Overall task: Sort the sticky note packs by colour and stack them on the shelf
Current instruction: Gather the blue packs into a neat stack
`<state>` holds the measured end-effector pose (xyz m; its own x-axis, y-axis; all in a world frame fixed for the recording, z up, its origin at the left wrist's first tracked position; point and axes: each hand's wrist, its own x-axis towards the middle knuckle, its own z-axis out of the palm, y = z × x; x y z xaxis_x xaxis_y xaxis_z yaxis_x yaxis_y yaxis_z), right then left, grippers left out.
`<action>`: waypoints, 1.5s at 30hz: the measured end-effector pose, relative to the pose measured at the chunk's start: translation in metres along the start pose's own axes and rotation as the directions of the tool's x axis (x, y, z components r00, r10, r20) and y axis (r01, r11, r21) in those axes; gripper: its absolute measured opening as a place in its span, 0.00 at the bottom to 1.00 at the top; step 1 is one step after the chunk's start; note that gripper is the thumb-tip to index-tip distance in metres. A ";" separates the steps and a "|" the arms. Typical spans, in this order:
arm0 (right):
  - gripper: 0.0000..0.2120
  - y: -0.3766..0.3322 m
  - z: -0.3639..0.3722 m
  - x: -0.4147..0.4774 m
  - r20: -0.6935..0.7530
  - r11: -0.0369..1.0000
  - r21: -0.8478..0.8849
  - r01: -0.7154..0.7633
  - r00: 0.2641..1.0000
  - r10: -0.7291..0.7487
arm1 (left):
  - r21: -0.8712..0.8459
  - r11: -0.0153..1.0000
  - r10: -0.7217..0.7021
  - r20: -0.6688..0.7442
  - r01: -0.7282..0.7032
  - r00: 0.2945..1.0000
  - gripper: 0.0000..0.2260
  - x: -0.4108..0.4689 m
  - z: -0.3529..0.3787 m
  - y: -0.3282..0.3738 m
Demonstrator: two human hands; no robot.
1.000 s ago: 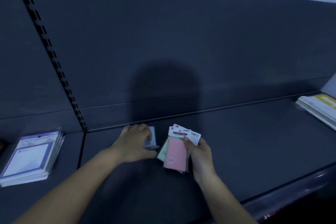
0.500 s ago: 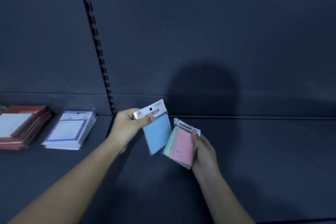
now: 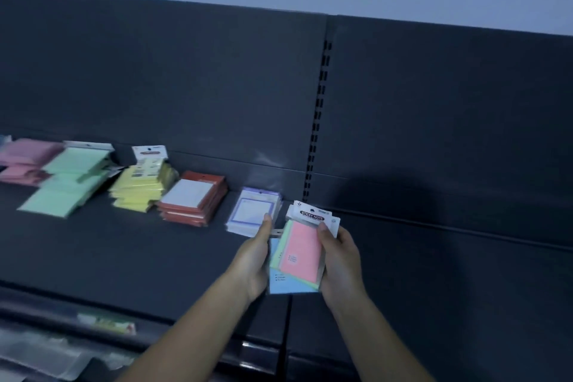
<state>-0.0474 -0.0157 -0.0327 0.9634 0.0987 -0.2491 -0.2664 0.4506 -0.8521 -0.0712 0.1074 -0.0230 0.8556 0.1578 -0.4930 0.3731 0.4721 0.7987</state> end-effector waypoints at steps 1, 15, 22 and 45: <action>0.10 0.007 0.012 -0.005 -0.002 1.000 0.000 -0.003 1.000 0.003 | 0.023 0.999 0.028 0.025 -0.029 0.999 0.20 -0.007 -0.017 0.003; 0.12 0.101 0.177 -0.086 0.292 0.966 -0.243 0.089 0.956 -0.015 | 0.051 0.957 0.291 -0.196 -0.287 0.936 0.16 -0.095 -0.201 0.042; 0.06 0.169 0.246 -0.136 0.369 0.945 -0.326 0.030 0.924 0.098 | 0.047 0.911 0.396 -0.376 -0.410 0.838 0.12 -0.139 -0.299 0.047; 0.03 0.266 0.470 -0.055 0.397 0.943 -0.299 0.147 0.918 -0.017 | -0.108 0.902 0.331 -0.448 -0.418 0.831 0.08 -0.090 -0.495 0.164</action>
<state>-0.1583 0.5152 -0.0292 0.8997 0.4354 -0.0313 -0.1183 0.1741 -0.9776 -0.2643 0.6000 -0.0188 0.6738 0.6756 -0.2991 -0.0602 0.4537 0.8891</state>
